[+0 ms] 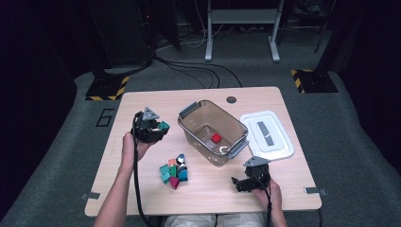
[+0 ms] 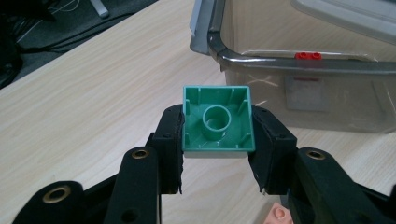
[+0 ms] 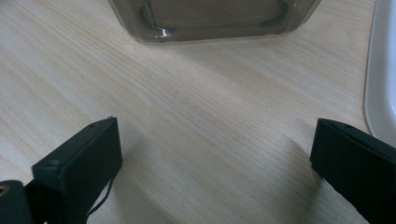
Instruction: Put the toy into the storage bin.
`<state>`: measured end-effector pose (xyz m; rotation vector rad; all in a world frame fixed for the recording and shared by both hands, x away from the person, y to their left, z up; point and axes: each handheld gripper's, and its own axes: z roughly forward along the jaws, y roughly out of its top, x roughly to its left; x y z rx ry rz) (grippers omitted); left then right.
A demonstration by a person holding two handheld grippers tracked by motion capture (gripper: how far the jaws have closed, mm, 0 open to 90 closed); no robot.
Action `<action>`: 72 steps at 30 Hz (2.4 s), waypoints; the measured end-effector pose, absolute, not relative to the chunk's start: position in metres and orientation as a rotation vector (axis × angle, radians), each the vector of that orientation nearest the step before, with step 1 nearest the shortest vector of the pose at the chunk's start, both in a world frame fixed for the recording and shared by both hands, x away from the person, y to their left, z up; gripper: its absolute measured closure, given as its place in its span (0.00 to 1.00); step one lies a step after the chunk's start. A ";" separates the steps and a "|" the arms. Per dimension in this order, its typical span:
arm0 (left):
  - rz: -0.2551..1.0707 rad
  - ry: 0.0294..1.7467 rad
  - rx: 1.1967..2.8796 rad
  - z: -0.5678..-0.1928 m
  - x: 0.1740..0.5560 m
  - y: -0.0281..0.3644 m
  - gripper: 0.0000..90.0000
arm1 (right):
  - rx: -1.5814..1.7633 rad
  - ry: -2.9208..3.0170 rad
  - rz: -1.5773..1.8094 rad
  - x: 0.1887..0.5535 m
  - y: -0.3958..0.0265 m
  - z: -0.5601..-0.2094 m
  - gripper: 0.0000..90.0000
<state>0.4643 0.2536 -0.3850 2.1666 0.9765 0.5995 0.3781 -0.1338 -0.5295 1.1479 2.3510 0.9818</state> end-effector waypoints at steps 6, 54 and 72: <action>0.605 0.958 2.162 -0.374 0.469 0.245 0.65 | 1.151 2.350 0.981 0.378 -0.134 -0.529 0.02; 0.557 0.861 2.202 -0.352 0.510 0.175 0.65 | 1.168 2.342 0.988 0.377 -0.133 -0.529 0.02; 0.514 0.869 2.271 -0.364 0.525 0.153 0.65 | 1.165 2.345 0.988 0.377 -0.133 -0.529 0.02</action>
